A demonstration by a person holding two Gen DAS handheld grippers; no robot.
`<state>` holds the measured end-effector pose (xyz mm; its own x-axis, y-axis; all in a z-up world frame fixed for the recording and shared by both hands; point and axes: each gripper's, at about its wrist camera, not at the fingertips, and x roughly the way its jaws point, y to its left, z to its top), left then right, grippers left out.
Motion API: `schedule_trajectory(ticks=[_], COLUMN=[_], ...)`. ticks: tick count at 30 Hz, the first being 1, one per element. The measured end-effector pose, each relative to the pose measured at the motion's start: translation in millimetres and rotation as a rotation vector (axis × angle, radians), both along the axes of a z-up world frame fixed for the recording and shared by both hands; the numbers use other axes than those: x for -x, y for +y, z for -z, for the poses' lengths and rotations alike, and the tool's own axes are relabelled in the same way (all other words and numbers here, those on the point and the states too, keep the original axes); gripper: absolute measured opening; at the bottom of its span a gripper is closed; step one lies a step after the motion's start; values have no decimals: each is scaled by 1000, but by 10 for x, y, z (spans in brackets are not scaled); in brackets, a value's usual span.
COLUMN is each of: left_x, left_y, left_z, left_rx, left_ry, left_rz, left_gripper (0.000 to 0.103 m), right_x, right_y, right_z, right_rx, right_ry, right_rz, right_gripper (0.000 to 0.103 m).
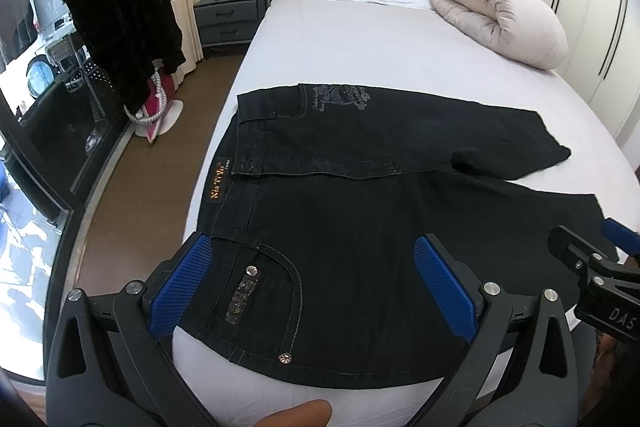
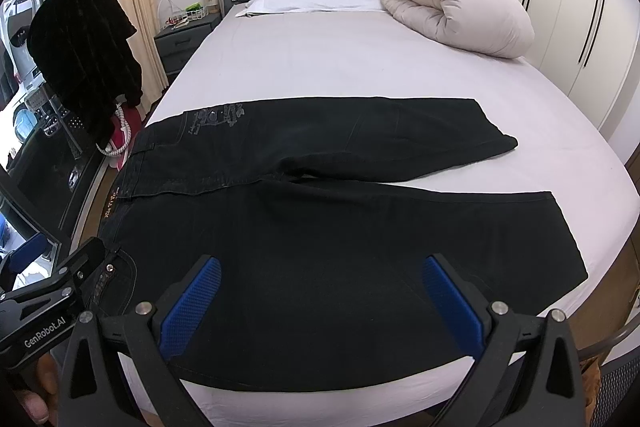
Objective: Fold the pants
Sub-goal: 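Grasp the waistband edge of the black jeans with both grippers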
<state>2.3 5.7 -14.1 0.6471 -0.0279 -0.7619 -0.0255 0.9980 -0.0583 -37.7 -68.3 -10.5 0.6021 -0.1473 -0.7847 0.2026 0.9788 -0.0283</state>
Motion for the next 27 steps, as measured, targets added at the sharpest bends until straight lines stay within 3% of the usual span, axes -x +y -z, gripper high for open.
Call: schedule_trajectory(ticks=[10,12,15,19,23,27], left_x=[-181,-236,-329,-519,-935,-1652], left_y=[237,256,246,259,452,547], left_z=[124,148,224,385,484,483], left_rx=[156,145,71,52,125,121], left_ry=[21,13,-11,62,114,88], left_rz=[37,38,43,51,1,113], left_gripper=[103,103,103,103,102,102], right_x=[-49,-67,-109,-215,-426,-641], right_y=[21,-14,-48,-104,-235,-379], right_z=[70,59,71,109,152,170], right_rx=[-28,-35,-50,-70,-97,-146], right_ry=[-2,-5,-10,-22,-18,-19], right_rz=[-26,-37,-59,-81,-120,-191], right_gripper=[103,103,103,103,103,103])
